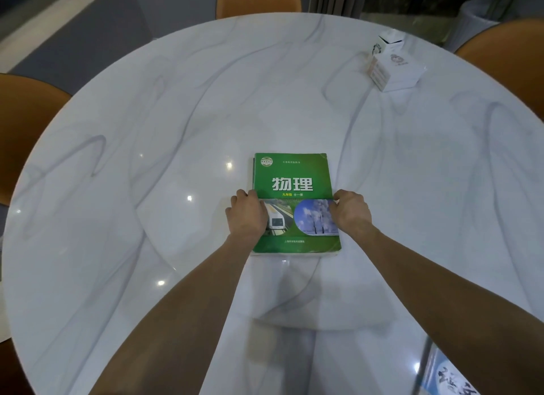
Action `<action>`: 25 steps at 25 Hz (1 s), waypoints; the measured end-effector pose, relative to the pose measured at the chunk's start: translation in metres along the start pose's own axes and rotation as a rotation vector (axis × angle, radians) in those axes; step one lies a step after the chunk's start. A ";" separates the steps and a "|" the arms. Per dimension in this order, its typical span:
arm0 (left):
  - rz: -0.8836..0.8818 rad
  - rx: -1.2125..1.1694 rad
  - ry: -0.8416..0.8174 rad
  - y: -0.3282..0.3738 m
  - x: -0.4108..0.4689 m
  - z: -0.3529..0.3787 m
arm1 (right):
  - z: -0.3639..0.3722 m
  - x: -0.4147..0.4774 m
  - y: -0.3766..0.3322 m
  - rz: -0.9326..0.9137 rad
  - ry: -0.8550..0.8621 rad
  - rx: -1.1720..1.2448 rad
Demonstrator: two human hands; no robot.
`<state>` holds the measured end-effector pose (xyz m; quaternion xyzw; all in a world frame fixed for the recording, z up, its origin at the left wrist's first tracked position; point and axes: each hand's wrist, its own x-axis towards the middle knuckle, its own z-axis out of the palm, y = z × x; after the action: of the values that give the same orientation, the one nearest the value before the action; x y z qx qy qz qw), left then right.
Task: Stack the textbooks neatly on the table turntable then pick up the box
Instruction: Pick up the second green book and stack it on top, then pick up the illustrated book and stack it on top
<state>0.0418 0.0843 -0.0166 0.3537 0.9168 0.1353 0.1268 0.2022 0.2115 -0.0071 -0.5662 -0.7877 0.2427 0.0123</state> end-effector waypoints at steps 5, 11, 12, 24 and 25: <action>0.185 0.170 0.030 0.005 -0.026 -0.014 | -0.015 -0.032 0.008 -0.191 0.061 -0.257; 0.326 0.215 0.041 0.025 -0.070 -0.027 | -0.028 -0.076 0.025 -0.253 0.116 -0.344; 0.350 0.228 0.043 0.029 -0.079 -0.027 | -0.029 -0.085 0.031 -0.253 0.122 -0.342; 0.548 0.262 -0.048 0.085 -0.187 0.021 | -0.031 -0.181 0.142 -0.170 0.110 -0.421; 0.567 0.266 -0.060 0.090 -0.195 0.027 | -0.032 -0.187 0.153 -0.158 0.099 -0.420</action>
<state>0.2463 0.0197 0.0154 0.6125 0.7872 0.0334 0.0636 0.4142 0.0920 0.0086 -0.5043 -0.8611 0.0435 -0.0481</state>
